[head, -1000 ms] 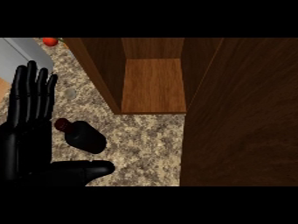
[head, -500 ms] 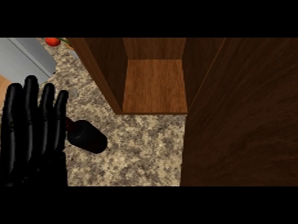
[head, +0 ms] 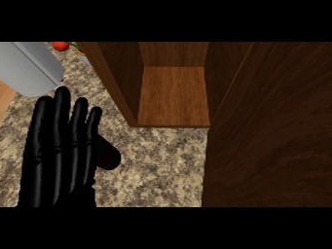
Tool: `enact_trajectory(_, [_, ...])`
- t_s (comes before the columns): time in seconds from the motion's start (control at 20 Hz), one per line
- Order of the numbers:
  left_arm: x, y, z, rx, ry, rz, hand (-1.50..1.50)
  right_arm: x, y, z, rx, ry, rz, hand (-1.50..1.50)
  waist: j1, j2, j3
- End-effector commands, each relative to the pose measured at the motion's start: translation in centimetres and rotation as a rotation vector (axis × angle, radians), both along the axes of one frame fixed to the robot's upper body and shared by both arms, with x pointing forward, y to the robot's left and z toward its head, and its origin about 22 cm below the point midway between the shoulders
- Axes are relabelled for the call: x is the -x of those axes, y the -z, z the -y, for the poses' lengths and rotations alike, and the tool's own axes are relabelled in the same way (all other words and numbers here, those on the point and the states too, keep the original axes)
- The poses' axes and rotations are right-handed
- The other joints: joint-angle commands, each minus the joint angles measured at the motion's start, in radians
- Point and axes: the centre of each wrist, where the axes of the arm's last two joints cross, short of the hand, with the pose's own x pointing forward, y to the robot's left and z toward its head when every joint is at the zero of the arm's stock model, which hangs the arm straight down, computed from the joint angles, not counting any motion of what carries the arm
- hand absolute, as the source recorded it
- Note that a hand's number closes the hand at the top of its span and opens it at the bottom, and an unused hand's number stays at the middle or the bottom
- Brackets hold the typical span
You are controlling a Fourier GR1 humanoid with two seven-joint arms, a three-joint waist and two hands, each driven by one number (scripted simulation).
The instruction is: Pick up the wine, place it into the cabinet and close the cabinet
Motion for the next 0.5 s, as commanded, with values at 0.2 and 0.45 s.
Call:
enact_trajectory(0.2, [2.2,-2.1,0.1,0.028,-0.066,0.019,-1.50,2.0,-2.4,0.1,-0.015,-0.002,0.018,-1.50,0.001,-0.005,0.000])
enact_trajectory(0.45, [3.1,-3.2,0.1,0.009,-0.078,0.046,-1.50,0.7,-1.0,-1.2,-0.006,-0.018,0.000,-1.50,0.006,-0.005,0.000])
